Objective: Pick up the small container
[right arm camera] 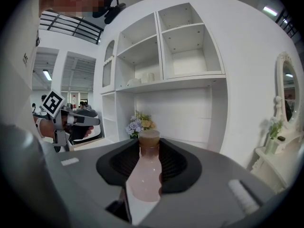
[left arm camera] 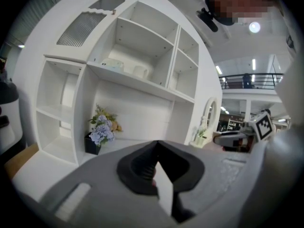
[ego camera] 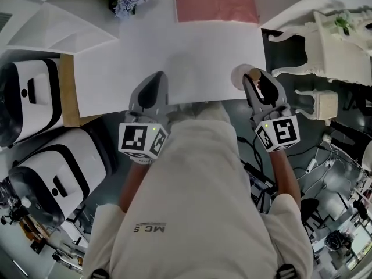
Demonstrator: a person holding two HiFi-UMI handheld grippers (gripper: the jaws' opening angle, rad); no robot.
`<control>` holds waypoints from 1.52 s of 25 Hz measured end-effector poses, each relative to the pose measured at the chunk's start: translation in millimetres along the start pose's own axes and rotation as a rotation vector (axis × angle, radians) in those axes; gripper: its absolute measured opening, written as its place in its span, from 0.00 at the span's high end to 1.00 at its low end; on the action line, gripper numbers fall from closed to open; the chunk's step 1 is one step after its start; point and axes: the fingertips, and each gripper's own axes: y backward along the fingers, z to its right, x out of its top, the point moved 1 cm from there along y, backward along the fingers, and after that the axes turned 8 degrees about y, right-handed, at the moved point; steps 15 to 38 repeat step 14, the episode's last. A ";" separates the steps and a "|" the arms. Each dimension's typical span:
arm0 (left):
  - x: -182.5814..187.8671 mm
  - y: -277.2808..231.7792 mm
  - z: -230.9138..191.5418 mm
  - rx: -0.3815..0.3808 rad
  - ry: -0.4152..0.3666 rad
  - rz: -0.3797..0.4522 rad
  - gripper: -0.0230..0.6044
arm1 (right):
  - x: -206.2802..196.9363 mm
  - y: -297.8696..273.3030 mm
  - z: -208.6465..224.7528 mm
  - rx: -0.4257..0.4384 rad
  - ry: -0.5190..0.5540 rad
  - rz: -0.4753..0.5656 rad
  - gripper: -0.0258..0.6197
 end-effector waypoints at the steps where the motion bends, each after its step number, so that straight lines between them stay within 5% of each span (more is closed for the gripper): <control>1: 0.0 0.7 1.4 -0.001 0.001 0.001 0.96 | 0.9 1.8 0.3 -0.001 0.001 0.001 0.76; 38: -3.7 4.3 12.1 -0.025 -0.005 -0.001 0.96 | 1.1 8.6 -4.4 -0.001 0.021 0.006 0.76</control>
